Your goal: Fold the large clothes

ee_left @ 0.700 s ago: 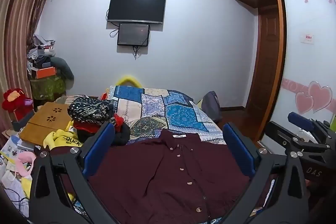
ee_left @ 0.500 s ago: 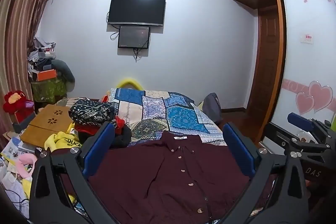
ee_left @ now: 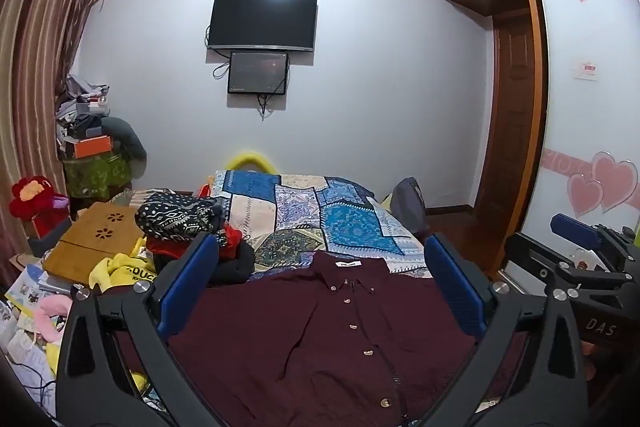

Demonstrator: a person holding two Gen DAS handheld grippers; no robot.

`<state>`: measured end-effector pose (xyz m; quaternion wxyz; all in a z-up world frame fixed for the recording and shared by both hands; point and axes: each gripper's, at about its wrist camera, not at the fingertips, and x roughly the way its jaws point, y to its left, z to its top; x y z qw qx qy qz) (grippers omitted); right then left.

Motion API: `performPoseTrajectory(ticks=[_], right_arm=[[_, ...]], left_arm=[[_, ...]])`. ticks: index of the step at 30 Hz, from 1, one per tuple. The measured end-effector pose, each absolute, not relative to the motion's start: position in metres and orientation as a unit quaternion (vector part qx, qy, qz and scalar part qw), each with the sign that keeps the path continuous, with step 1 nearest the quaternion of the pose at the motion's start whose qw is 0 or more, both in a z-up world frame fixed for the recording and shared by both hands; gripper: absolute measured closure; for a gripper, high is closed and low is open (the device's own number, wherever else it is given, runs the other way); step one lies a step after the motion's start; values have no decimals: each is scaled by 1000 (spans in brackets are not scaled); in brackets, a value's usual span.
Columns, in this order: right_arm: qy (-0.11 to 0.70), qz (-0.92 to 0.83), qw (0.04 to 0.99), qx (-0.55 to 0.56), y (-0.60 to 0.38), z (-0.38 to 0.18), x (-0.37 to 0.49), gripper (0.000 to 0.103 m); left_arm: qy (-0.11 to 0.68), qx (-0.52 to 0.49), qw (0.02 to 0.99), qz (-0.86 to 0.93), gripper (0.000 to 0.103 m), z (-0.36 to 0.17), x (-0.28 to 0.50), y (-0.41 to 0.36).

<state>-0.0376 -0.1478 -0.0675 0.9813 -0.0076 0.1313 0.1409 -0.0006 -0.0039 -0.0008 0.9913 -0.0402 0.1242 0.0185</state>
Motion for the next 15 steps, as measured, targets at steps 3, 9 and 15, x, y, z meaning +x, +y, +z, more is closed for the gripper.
performPoseTrajectory(ticks=[3,9,15], right_arm=[[132,140,981,-6,-148,-68,-36,13],[131,143,981,-5,-151,-67,-38,13],[132,144,981,-6,-149,-69,-39,13]], left_arm=[[125,-42,991,22,0,-2,0,-3],[127,-42,991,24,0,-2,0,-3],[126,-42,991,25,0,-3,-1,-1]])
